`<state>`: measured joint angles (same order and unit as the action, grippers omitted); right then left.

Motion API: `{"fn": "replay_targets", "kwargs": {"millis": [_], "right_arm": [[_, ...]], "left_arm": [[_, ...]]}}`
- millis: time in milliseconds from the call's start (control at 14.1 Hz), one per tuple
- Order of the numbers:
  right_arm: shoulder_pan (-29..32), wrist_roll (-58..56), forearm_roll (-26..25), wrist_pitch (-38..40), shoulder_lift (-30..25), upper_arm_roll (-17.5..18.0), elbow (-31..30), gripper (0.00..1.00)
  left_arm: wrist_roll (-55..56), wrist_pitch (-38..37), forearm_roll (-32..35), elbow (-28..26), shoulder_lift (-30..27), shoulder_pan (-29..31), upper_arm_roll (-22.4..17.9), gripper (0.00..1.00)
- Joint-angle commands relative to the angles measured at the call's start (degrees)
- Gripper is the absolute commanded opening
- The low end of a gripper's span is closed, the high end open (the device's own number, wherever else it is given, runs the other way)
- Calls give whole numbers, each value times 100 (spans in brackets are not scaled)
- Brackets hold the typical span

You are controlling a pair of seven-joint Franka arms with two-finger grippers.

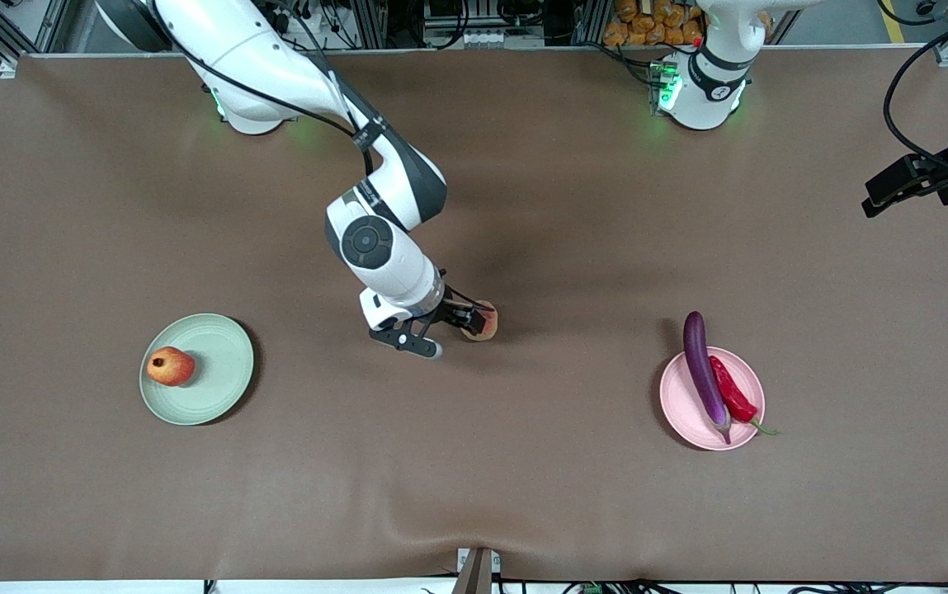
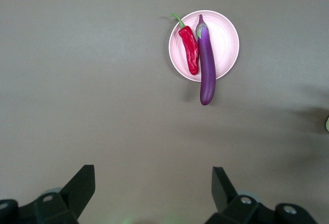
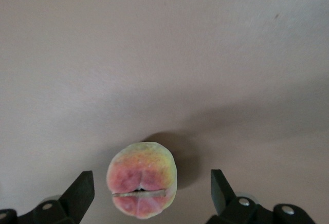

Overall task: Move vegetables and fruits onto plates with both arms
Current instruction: 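Grasp the halved peach with the right gripper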

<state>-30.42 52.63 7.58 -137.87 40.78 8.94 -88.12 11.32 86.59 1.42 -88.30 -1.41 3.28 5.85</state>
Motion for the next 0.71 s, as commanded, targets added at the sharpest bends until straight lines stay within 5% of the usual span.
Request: {"fn": "replay_targets", "kwargs": {"millis": [0,498,569,640], "right_arm": [[-245,177,-2,-47,333,-129,295,100],[-570,784,-11,-222,879,-173,753,100],[-597,775,-19,-223,896,-182,753,83],[-588,775,-11,-223,897,-225,753,53]], "left_arm": [[-130,-37,-115,-178,-211,15,-13,100],[-130,-29,-115,-284,-246,6,-13,100],[-130,-37,-124,-284,-254,-3,-13,100],[-130,-29,-115,-284,-255,-3,-13,100]]}}
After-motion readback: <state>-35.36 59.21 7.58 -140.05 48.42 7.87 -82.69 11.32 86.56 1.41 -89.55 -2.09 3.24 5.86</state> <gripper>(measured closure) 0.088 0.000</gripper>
